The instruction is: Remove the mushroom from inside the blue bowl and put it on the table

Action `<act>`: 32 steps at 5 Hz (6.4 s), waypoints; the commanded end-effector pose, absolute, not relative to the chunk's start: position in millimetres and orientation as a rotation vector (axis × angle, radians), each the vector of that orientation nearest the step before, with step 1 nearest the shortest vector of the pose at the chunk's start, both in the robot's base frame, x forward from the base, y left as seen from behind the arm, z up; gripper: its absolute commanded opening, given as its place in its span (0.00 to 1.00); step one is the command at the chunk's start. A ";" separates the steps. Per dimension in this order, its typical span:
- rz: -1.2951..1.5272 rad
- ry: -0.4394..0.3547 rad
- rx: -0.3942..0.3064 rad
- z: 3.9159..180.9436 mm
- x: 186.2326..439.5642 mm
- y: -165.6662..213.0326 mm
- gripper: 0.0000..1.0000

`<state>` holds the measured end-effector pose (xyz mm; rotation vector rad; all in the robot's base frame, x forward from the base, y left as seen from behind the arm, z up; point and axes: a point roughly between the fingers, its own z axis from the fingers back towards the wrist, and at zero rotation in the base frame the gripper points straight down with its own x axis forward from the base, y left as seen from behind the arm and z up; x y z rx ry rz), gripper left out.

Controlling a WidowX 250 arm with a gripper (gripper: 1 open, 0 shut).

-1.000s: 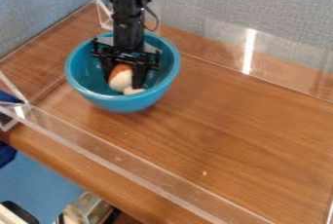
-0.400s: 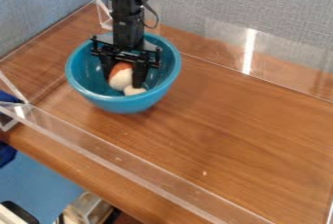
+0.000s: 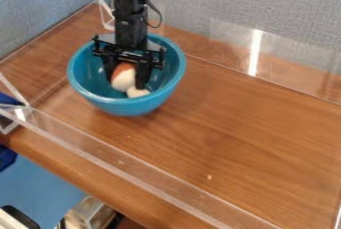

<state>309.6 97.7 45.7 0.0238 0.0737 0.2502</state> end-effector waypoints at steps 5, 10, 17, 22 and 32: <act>0.251 -0.032 0.037 78.9 313.2 97.7 0.00; 0.252 -0.061 0.039 91.2 310.3 96.2 0.00; 0.239 -0.126 0.047 131.5 301.0 89.6 0.00; 0.190 -0.126 0.062 150.2 293.5 72.2 0.00; -0.335 -0.040 0.045 100.5 276.4 -98.6 0.00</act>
